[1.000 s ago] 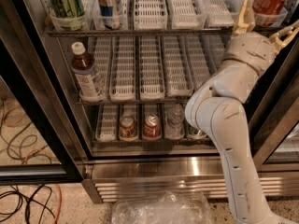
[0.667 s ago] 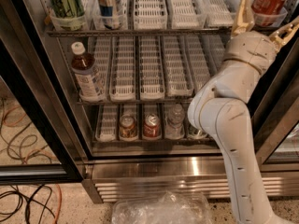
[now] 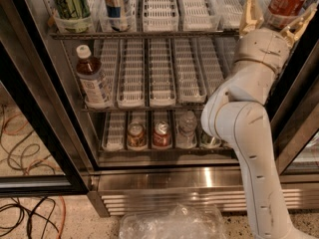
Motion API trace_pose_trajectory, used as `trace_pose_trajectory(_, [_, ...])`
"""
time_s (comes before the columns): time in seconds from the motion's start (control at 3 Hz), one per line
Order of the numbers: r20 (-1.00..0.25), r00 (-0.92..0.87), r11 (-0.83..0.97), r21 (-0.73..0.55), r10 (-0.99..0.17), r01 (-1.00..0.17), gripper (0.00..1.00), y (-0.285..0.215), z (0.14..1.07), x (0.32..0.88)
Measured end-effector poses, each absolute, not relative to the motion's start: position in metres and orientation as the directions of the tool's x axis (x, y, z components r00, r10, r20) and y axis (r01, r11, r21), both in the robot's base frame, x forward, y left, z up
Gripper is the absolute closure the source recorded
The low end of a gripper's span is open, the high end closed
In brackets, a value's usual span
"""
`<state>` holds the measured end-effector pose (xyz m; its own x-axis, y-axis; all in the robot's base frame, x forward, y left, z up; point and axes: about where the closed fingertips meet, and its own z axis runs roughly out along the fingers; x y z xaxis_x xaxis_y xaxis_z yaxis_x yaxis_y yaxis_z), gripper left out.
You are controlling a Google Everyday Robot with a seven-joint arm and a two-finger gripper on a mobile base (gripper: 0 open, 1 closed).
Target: Pick coke can from top shelf of fridge
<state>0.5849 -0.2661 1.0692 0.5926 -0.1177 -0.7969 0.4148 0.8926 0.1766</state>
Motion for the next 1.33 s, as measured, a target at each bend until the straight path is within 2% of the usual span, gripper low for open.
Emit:
trace_pose_trajectory(0.67, [-0.815,0.572,0.878,0.205,-0.092,0.433,0.39,-0.273,1.07,0.598])
trace_pose_trajectory(1.33, [-0.825,0.558,0.827,0.247,-0.095,0.506,0.35,-0.297,1.066,0.602])
